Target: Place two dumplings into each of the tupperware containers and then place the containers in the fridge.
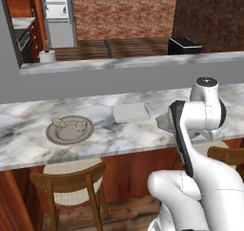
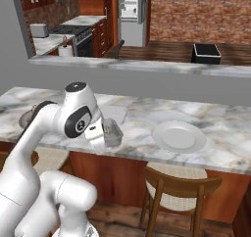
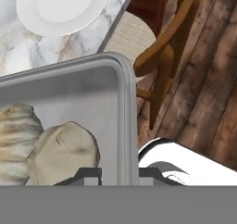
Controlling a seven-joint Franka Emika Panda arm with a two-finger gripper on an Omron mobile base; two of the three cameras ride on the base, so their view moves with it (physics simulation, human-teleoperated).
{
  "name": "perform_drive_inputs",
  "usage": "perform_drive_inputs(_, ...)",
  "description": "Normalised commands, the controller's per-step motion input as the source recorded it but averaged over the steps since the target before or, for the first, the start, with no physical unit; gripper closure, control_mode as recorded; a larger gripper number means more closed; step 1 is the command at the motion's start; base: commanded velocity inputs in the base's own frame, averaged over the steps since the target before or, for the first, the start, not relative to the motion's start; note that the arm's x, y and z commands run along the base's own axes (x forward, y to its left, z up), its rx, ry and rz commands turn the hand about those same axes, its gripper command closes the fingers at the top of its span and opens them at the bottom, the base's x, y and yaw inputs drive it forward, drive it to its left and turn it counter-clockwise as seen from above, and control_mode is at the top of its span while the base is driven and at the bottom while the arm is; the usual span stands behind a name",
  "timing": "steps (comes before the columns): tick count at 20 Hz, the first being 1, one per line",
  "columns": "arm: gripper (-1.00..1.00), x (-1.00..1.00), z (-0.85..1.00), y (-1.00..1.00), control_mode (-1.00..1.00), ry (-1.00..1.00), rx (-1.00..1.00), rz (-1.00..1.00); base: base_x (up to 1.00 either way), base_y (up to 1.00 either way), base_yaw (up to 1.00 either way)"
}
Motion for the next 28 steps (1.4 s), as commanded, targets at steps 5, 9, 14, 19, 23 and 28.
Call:
perform_drive_inputs(5, 1.00, -0.54, 0.54, 0.59, -1.00, 0.00, 0.04, -0.10, 0.00, 0.00, 0.00)
perform_drive_inputs(9, 1.00, -0.36, 0.79, 0.32, -1.00, 0.00, 0.10, -0.01, 0.00, 0.00, 0.00)
perform_drive_inputs(14, 1.00, -0.58, 0.59, 0.11, -1.00, 0.00, 0.17, 0.00, 0.00, 0.00, 0.00)
perform_drive_inputs(19, 1.00, -0.48, 0.39, 0.22, -1.00, -0.01, 0.07, -0.01, 0.00, 0.00, 0.00)
perform_drive_inputs(23, 1.00, -0.44, 0.49, 0.00, -1.00, -0.02, 0.00, -0.03, 0.00, 0.00, 0.00)
perform_drive_inputs(28, 1.00, -0.25, 0.41, -0.10, -1.00, 0.00, 0.04, 0.00, 0.00, 0.00, 0.00)
